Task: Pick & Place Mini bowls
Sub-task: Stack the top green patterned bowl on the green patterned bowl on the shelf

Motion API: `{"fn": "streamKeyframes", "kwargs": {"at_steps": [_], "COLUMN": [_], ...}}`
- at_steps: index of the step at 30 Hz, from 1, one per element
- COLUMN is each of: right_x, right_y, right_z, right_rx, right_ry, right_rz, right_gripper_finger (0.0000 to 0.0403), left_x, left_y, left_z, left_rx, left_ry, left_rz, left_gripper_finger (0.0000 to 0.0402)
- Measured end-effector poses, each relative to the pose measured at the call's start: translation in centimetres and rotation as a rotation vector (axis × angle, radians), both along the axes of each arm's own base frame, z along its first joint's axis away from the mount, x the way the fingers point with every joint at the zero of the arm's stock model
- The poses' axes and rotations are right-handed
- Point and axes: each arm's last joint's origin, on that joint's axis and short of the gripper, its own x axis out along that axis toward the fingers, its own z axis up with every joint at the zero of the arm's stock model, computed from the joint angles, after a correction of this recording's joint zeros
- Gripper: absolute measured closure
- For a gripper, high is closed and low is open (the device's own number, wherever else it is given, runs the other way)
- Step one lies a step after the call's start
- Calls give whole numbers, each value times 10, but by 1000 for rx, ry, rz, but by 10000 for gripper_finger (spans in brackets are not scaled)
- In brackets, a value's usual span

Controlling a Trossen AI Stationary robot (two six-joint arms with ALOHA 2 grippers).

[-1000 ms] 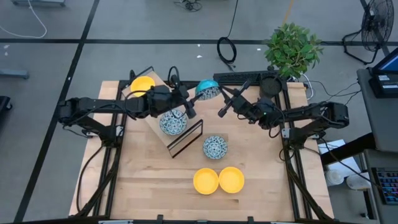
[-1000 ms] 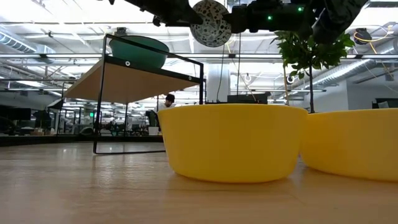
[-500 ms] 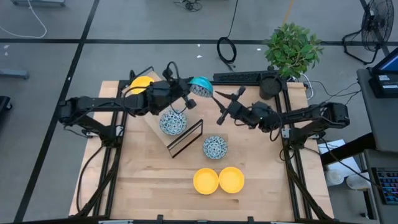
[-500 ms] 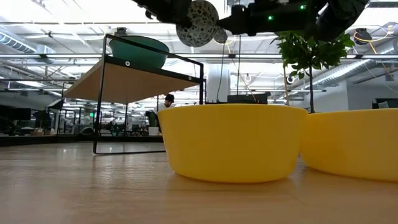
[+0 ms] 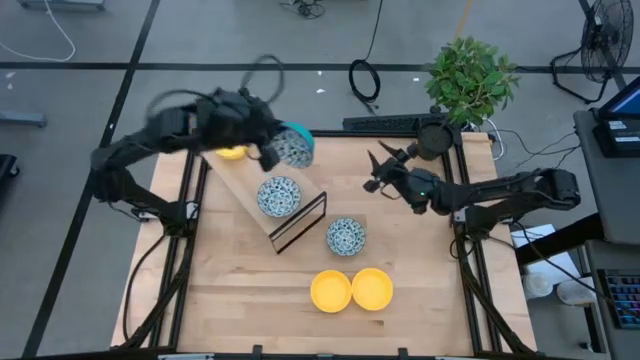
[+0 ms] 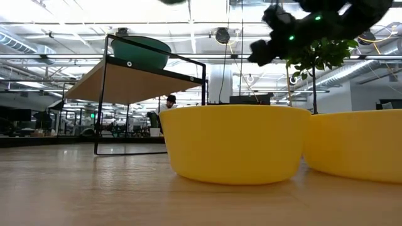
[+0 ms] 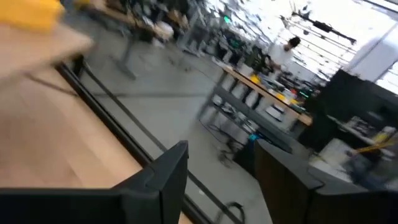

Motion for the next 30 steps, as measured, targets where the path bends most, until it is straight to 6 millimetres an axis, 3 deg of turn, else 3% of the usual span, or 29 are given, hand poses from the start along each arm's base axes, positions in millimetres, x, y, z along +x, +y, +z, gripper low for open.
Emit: {"fn": "streamKeyframes", "kwargs": {"at_steps": [10, 14, 21, 27, 30], "right_x": [-56, -71, -79, -80, -80], "right_y": [2, 2, -3, -7, -8], "right_z": [-1, 6, 6, 1, 1], "right_rx": [28, 28, 165, 210, 211], "right_ry": [-158, -211, -282, -261, -260], "right_rz": [-70, -49, 251, 266, 264], "right_gripper_finger": [235, 236, 237, 237, 239], "left_x": [-35, -38, -25, 5, 23], "left_y": [1, 1, 2, 4, 6], "left_z": [41, 40, 14, -18, -32], "left_rx": [-230, -313, -432, -573, -615], "left_ry": [-85, -72, 133, 348, 416], "left_rz": [30, 19, 91, 65, -30], "left_gripper_finger": [381, 381, 381, 381, 376]}}
